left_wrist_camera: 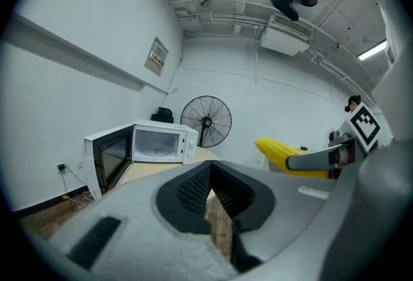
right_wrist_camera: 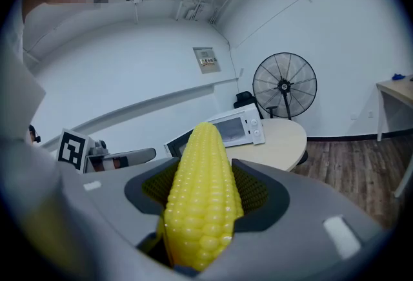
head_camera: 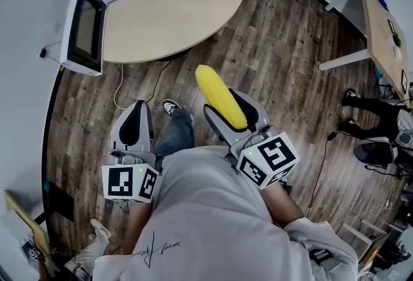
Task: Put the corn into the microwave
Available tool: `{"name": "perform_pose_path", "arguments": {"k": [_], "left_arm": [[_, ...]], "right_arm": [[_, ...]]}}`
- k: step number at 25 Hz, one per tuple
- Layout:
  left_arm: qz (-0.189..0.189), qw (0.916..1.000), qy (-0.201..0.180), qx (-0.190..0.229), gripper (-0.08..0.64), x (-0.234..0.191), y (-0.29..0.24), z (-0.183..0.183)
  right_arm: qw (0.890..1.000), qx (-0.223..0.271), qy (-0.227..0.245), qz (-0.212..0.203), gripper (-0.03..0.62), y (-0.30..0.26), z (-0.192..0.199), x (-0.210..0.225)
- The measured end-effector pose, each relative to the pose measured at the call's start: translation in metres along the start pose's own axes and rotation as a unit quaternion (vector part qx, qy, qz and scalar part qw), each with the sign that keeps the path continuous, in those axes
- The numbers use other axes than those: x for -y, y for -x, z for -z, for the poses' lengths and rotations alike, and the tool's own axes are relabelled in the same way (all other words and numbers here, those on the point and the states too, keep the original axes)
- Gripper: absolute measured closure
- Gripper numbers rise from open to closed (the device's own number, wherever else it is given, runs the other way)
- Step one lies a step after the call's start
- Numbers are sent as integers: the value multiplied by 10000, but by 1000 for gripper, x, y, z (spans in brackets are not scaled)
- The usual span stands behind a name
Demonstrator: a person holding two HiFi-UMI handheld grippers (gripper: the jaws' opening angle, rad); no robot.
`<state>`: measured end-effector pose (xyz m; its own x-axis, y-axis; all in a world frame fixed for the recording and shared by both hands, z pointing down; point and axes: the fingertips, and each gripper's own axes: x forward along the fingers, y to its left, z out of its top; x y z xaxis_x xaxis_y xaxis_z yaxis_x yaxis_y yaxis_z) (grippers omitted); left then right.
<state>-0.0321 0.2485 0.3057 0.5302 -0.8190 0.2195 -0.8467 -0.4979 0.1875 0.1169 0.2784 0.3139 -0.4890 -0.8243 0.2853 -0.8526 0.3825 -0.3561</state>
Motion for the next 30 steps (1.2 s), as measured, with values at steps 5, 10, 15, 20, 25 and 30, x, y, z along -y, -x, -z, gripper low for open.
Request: {"name": "perform_pose_path", "arguments": {"k": [5,10,15,20,25,30], "left_arm": [[7,10000,10,0,568,-35,-34,-21],[47,10000,-21,61,568,-70,-72,-46],[-71,9999,94,1,569,-105,-105,-59],[-60,9999,70,-53,569,-133,-135,-68],[-135,9998,140,-108,569,-160,-154,-71],[-170,9997,134,-68,569,-177,-166,-78]], "right_arm": [[10000,21,-50,-9,328,-45,-24,5],[10000,80,-32,-31,330,-94,-54,14],[10000,21,35,-79,330,-142,-74,21],[9999,-16,67,-145,330,-188,-90,29],[9998,-78,83,-191,330,-224,-98,34],[9997,-126,133,-190,328,-247,-103,38]]}}
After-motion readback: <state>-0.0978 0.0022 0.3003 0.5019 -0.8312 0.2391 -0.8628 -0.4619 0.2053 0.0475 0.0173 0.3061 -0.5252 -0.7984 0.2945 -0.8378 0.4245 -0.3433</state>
